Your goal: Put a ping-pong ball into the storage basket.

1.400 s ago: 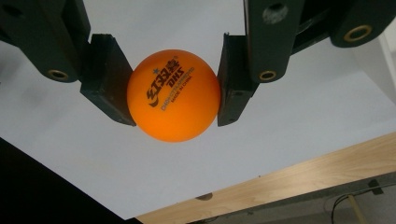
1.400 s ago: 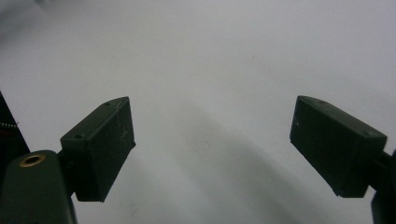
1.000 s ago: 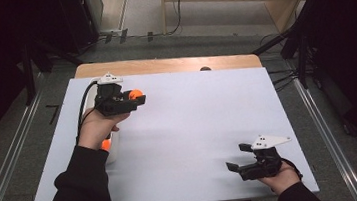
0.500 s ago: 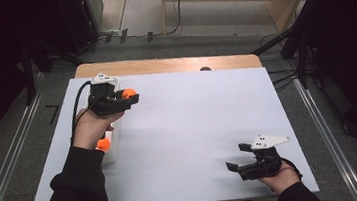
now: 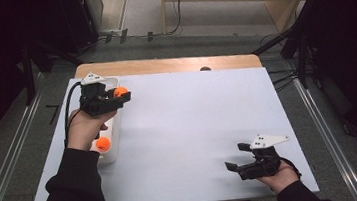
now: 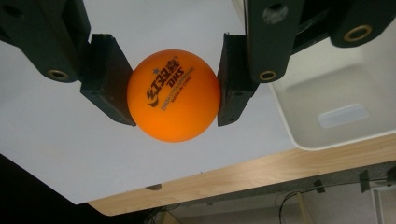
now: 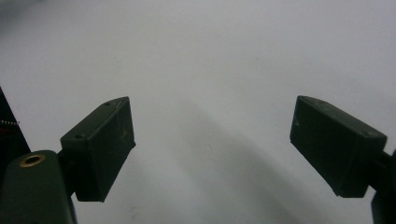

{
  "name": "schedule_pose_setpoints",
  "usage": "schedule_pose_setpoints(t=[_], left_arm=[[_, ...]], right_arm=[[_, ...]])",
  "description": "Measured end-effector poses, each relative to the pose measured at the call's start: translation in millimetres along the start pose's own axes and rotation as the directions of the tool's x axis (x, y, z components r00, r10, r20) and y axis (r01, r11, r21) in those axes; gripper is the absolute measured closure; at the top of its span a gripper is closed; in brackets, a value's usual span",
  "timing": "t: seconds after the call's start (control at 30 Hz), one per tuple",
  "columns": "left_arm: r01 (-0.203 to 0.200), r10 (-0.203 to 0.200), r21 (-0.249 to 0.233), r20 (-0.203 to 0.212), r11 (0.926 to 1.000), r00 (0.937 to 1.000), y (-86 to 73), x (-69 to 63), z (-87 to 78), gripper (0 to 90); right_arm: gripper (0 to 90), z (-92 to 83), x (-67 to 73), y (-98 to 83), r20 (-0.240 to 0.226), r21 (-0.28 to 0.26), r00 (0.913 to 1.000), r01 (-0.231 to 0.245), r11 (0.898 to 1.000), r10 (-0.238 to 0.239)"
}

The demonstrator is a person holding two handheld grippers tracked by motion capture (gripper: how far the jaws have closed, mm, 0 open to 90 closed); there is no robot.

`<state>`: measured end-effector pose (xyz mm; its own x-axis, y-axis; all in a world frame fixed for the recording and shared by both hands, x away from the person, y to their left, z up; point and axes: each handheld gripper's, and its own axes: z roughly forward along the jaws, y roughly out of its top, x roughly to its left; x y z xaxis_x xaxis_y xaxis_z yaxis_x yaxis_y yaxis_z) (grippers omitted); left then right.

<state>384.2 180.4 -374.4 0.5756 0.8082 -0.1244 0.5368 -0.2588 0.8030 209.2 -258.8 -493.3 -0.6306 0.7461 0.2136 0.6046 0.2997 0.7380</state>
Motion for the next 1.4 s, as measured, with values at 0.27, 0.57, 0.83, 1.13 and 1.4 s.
schedule_pose_setpoints(t=[0.27,0.57,0.83,1.13,1.4], left_arm=[[0.011,-0.011,0.007,-0.021,0.9999,0.9997,-1.6,5.8,-3.0,50.3],[0.026,-0.026,-0.001,-0.042,0.9997,0.9988,-2.9,11.6,-5.4,50.3],[0.043,-0.043,-0.006,-0.059,0.9991,0.9973,-5.0,18.4,-6.6,50.3],[0.055,-0.056,-0.01,-0.081,0.9984,0.9952,-7.9,27.3,-7.5,50.3],[0.067,-0.067,-0.01,-0.109,0.9977,0.9917,-9.0,30.9,-7.2,50.3]], right_arm=[[12.3,1.2,-0.6,0.7,-0.001,-0.002,0.9999,0.01,1.0,-0.01],[12.3,1.3,-0.6,0.7,-0.003,0.0,1.0,0.008,1.0,-0.008],[12.3,1.4,-0.6,0.7,-0.003,0.002,1.0,0.006,1.0,-0.006],[12.3,1.2,-1.1,0.5,0.001,0.001,1.0,0.009,1.0,-0.009],[12.3,1.2,-0.5,0.3,0.001,0.003,1.0,0.006,1.0,-0.006]])
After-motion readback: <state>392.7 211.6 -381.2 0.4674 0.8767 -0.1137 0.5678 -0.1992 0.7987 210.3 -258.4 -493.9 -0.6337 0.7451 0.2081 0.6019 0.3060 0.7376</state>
